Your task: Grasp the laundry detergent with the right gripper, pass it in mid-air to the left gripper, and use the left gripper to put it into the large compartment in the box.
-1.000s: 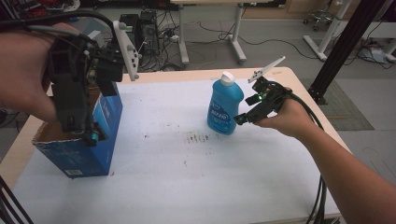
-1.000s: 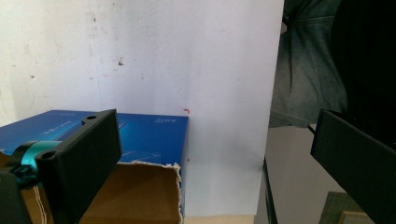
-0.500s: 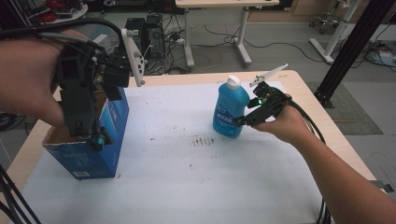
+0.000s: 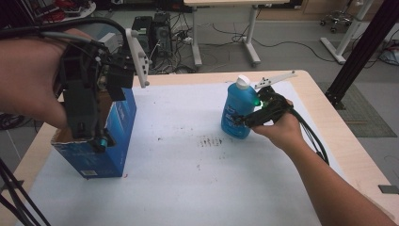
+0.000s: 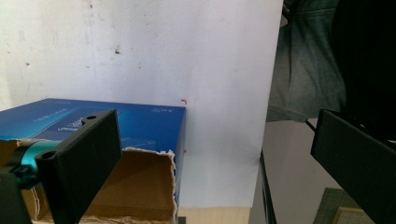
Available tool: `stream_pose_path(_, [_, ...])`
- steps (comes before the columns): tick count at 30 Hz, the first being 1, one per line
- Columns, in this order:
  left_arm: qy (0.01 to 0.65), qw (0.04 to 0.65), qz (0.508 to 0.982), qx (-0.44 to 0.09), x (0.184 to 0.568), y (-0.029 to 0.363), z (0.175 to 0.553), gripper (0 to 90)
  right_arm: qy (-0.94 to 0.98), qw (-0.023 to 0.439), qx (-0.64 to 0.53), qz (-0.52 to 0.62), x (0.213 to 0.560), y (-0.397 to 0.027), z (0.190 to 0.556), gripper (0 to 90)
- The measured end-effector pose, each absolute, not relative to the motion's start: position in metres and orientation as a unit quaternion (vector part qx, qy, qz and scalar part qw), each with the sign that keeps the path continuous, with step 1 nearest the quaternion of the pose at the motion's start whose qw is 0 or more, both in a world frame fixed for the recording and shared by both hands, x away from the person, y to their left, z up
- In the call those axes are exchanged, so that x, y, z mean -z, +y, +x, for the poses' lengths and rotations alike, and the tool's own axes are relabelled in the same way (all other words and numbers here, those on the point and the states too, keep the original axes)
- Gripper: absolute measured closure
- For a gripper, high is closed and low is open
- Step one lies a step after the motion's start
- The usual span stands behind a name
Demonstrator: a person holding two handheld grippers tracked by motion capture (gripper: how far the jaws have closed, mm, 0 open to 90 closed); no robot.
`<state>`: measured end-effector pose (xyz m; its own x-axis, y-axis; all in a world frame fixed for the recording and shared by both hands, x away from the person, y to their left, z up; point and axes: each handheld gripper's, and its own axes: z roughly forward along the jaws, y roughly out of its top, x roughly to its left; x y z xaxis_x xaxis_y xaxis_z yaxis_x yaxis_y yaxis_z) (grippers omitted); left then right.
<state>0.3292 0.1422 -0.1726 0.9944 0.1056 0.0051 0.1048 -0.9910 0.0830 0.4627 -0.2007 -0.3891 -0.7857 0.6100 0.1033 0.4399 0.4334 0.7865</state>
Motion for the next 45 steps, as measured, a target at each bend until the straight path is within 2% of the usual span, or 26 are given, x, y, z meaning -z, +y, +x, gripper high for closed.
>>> stream_pose_path(14, [0.058,0.042,0.997,-0.006,0.175,0.146,0.330,1.8,0.803,0.136,-0.477,0.331,0.402,-0.197,0.458,2.4])
stream_pose_path(20, [0.057,0.043,0.997,-0.007,0.174,0.145,0.329,1.8,0.800,0.144,-0.482,0.328,0.407,-0.194,0.456,7.9])
stream_pose_path(22, [0.058,0.042,0.997,-0.006,0.174,0.145,0.330,1.7,0.797,0.149,-0.487,0.326,0.407,-0.195,0.455,14.6])
stream_pose_path(34, [0.064,0.039,0.997,-0.007,0.176,0.148,0.332,1.8,0.795,0.154,-0.490,0.323,0.408,-0.194,0.455,18.5])
stream_pose_path(36, [0.065,0.038,0.997,-0.007,0.176,0.148,0.332,1.8,0.795,0.150,-0.493,0.319,0.408,-0.194,0.454,23.5])
stream_pose_path(45, [0.064,0.038,0.997,-0.009,0.176,0.147,0.333,1.8,0.795,0.155,-0.495,0.315,0.406,-0.193,0.452,29.2])
